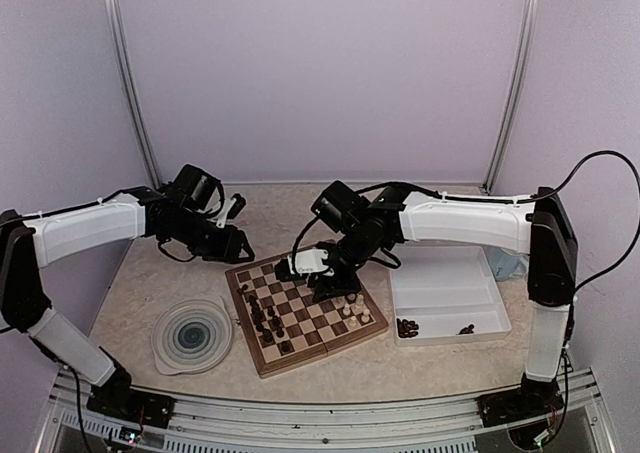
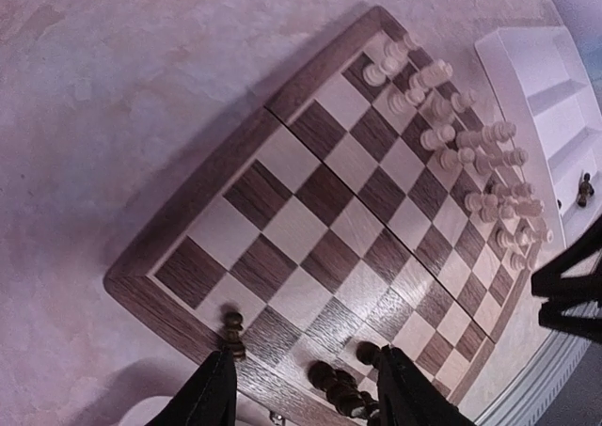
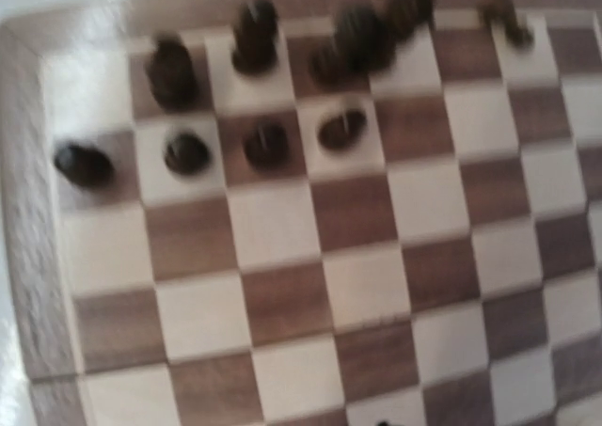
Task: Set up the chess pieces on the board
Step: Adjust the king at f8.
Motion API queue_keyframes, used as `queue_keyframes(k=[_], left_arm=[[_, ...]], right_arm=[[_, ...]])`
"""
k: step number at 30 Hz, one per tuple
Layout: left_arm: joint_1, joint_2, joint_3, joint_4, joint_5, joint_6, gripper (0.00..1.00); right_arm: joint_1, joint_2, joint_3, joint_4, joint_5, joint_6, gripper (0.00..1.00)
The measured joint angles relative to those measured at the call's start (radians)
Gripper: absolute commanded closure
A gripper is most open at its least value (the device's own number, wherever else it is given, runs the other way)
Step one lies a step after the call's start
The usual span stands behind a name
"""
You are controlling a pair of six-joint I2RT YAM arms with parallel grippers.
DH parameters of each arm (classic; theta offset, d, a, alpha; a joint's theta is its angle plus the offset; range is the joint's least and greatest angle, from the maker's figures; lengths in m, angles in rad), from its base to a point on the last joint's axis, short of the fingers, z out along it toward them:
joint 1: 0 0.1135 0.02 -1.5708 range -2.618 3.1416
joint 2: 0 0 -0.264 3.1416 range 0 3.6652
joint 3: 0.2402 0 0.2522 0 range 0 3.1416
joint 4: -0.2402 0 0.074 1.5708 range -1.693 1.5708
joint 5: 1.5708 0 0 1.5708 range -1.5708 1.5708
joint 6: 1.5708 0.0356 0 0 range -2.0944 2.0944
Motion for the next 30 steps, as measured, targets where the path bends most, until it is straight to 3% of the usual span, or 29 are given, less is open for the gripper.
queue_keyframes(k=[10,30], left_arm=[[-0.168,-0.011,-0.033,-0.109,-0.050,-0.019,0.60],[-0.187,0.080,-0.048,-0.132,-0.090,-0.045,0.68]], right_arm=[[-0.045,-0.063,-0.142,0.086,0.031,0.044,0.66],[-0.056,-0.078,-0.153,0.116,0.042,0.053,0.66]])
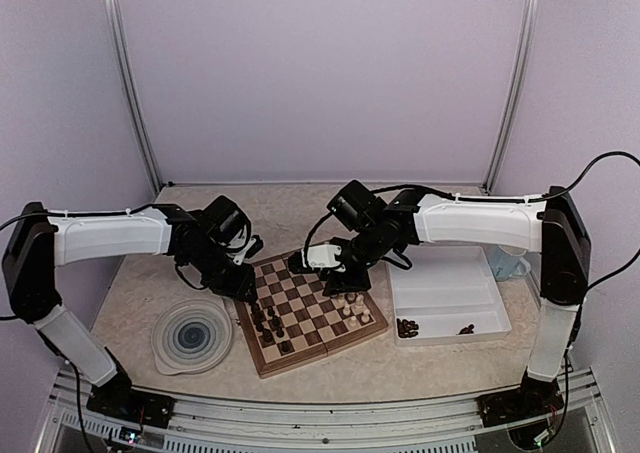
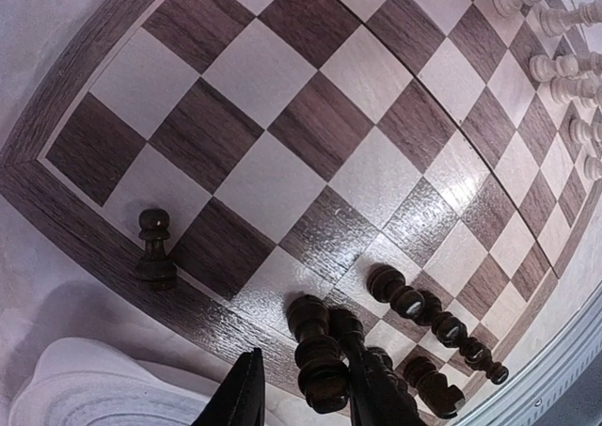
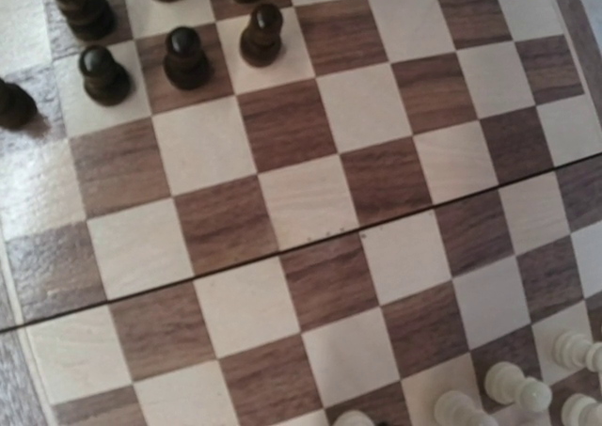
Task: Set up the chess pieces on the board
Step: Adjust the king at f8.
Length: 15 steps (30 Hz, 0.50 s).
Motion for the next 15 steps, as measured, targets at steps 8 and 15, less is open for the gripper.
queue_keyframes(k=[8,15], left_arm=[[0.000,0.006,0.000,0.000,-0.043,-0.002,0.79],[0.000,0.006,0.000,0.005,-0.069,-0.002,0.88]], right_arm=[[0.000,0.000,0.000,0.000,-0.001,0.000,0.66],[0.000,0.003,0.000,-0.001,-0.001,0.001,0.66]])
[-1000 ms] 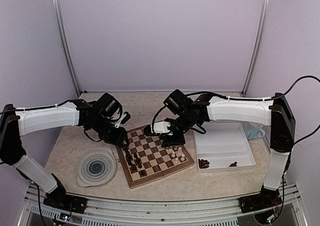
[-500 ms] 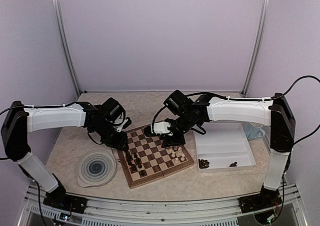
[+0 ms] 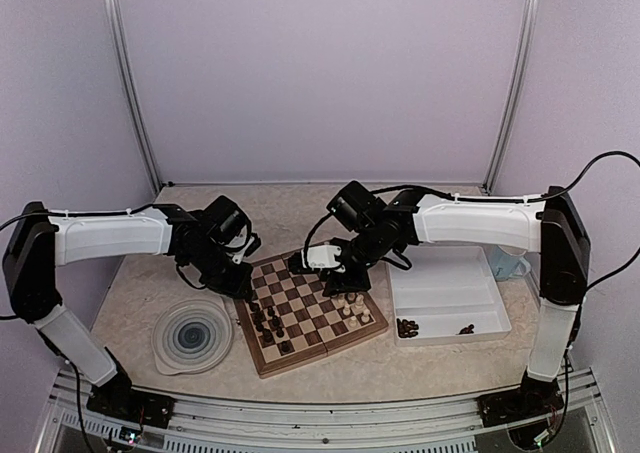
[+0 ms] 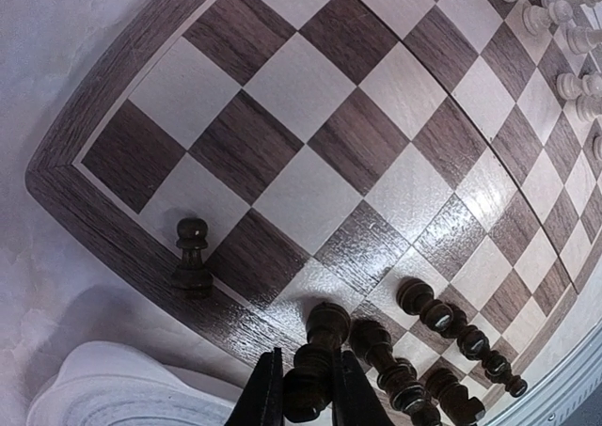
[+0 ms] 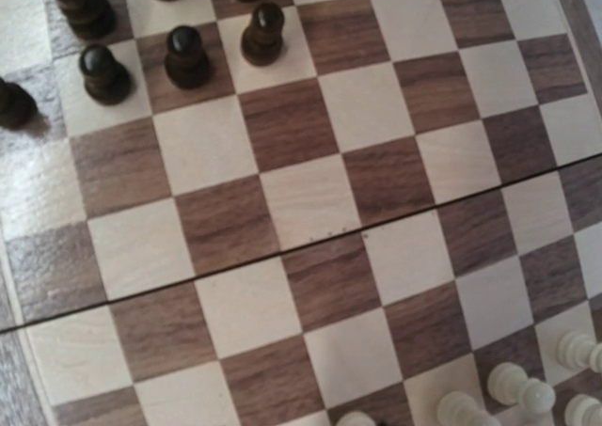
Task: Set up the chess pieces on the board
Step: Adjust the king at f8.
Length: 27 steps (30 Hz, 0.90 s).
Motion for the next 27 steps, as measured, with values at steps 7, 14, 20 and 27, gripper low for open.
queue_keyframes(k=[7,14,20,27], left_arm=[[-0.005,-0.006,0.000,0.000,-0.036,0.000,0.90],[-0.027,-0.006,0.000,0.000,-0.061,0.000,0.87],[-0.047,0.000,0.020,0.000,-0.065,-0.001,0.76],[-0.049,0.000,0.033,0.000,-0.080,-0.002,0.79]], right_arm=[[0.000,0.007,0.001,0.000,-0.001,0.001,0.66],[0.000,0.013,0.003,-0.002,-0.002,0.001,0.66],[0.000,0.013,0.005,-0.003,-0.003,0.001,0.66],[0.000,0.013,0.005,-0.008,-0.004,0.001,0.66]])
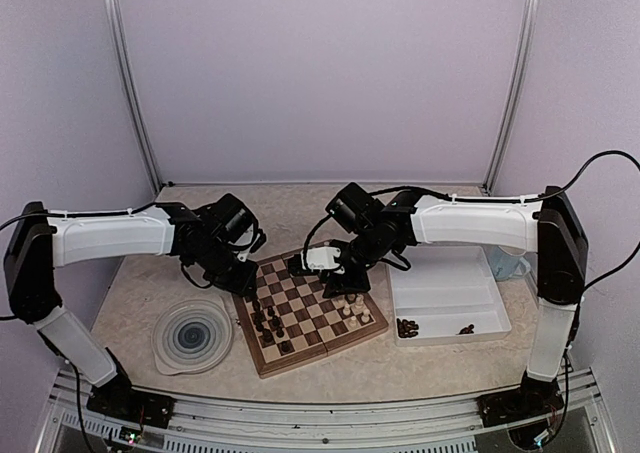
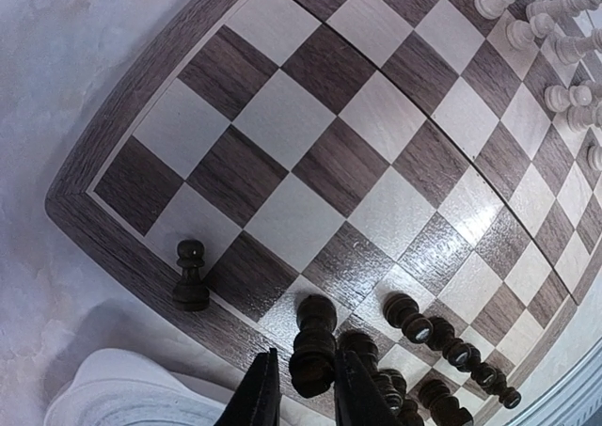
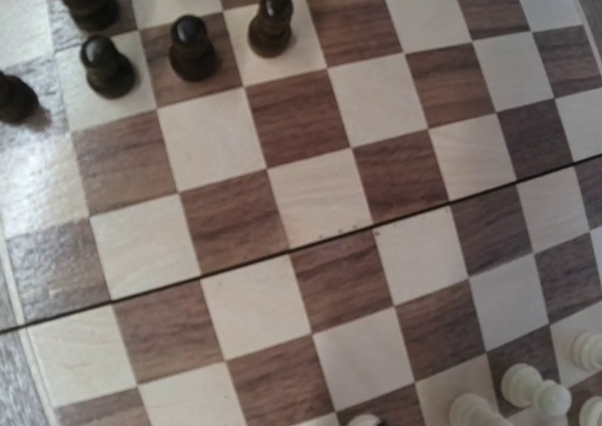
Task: Set up the chess pieces on the board
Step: Adjust the king at f8.
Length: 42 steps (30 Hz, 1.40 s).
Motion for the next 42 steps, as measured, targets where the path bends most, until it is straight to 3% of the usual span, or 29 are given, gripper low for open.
queue_keyframes(k=[15,24,42], left_arm=[[-0.013,0.020,0.014,-0.004,-0.032,0.002,0.74],[-0.016,0.030,0.024,-0.005,-0.040,0.005,0.86],[-0.016,0.024,0.026,-0.023,-0.049,0.002,0.87]], right_arm=[[0.000,0.001,0.000,-0.001,-0.004,0.000,0.66],[0.000,0.005,0.000,-0.005,-0.008,0.000,0.66],[0.000,0.013,0.011,-0.011,-0.009,0.000,0.66]])
